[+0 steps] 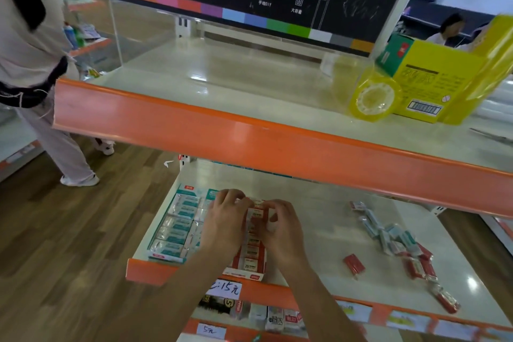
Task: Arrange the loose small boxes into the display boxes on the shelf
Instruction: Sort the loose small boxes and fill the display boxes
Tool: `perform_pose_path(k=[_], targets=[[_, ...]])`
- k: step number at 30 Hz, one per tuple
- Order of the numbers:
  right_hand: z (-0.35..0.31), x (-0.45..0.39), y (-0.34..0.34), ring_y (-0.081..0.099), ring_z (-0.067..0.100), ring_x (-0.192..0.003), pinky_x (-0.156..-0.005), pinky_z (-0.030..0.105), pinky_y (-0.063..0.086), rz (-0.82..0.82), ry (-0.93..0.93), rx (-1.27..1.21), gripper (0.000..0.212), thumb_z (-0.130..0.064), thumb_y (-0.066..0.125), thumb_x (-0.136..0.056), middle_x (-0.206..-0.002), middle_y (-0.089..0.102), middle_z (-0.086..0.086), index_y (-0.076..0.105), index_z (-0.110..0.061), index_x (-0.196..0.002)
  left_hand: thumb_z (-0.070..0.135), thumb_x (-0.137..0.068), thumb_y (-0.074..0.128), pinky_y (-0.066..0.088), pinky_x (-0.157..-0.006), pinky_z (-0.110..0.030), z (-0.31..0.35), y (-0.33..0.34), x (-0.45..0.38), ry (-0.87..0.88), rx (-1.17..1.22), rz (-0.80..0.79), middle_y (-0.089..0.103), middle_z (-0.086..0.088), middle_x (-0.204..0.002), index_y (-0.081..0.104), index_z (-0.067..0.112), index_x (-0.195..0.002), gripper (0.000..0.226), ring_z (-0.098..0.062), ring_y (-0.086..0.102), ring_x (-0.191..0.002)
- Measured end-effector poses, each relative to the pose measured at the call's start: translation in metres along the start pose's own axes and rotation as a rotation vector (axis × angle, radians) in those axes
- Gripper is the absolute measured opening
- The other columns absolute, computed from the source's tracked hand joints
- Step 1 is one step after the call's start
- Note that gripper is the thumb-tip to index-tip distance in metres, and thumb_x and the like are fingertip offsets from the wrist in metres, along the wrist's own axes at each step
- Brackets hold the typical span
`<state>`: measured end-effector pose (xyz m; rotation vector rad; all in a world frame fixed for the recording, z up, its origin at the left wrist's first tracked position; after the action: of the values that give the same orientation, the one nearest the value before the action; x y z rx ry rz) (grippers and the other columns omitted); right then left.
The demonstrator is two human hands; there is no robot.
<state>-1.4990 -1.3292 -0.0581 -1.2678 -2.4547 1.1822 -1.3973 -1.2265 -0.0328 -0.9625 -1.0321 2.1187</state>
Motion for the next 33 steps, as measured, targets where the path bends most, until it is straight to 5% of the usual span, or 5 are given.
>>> perform_pose_path(k=[5,13,20,29,33], targets=[[0.028,0.011,-0.027,0.055,0.001,-0.077,-0.061,0.004,0.039,0.123,0.066,0.002,0.025,-0.019,0.07,-0.085,-0.108,0.056,-0.009,0.064,-0.022,-0.11,0.002,-0.07,0.067,0.049,-0.079,-0.034,0.04,0.019,0.002,0.142,0.128,0.002,0.062,0.002,-0.102,0.07,0.019,-0.094,0.029,-0.021,0.053,-0.104],[0.077,0.041,-0.086,0.059,0.009,-0.08,-0.077,0.023,0.048,0.23,0.223,0.102,0.024,-0.016,0.067,-0.088,-0.105,0.063,-0.006,0.064,-0.02,-0.111,0.016,-0.088,0.048,0.035,-0.099,-0.028,0.095,0.071,0.009,0.302,0.129,-0.236,0.055,0.007,-0.122,0.063,0.025,-0.115,0.033,-0.015,0.039,-0.124],[0.114,0.073,-0.136,0.055,0.002,-0.071,-0.066,0.017,0.041,0.316,0.374,0.173,0.03,-0.021,0.067,-0.086,-0.112,0.059,-0.002,0.064,-0.021,-0.116,0.027,-0.091,0.043,0.034,-0.098,-0.03,0.144,0.101,0.017,0.428,0.125,-0.367,0.054,0.013,-0.128,0.06,0.03,-0.119,0.033,-0.016,0.04,-0.123],[0.157,0.086,-0.177,0.061,0.026,-0.108,-0.082,0.031,0.044,0.18,0.596,0.286,0.057,-0.024,0.06,-0.087,-0.155,0.024,0.002,0.04,-0.025,-0.141,0.033,-0.092,0.047,0.035,-0.092,-0.034,0.163,0.125,0.027,0.405,0.058,-0.392,0.048,0.012,-0.126,0.047,0.038,-0.13,0.038,-0.019,0.042,-0.114],[0.16,0.08,-0.171,0.055,0.019,-0.119,-0.084,0.027,0.042,0.177,0.603,0.328,0.044,-0.024,0.058,-0.088,-0.151,0.035,-0.003,0.056,-0.021,-0.131,0.038,-0.088,0.055,0.038,-0.087,-0.035,0.157,0.123,0.031,0.315,0.071,-0.319,0.052,0.004,-0.111,0.055,0.038,-0.125,0.037,-0.022,0.046,-0.104]])
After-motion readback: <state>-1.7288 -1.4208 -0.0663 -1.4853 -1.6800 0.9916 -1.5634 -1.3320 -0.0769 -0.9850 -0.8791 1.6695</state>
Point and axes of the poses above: each hand's wrist, its own x-axis away from the middle knuckle, its own y-axis out of the palm, z = x × y, the point moved 1 cm from there along -x, towards the middle knuckle
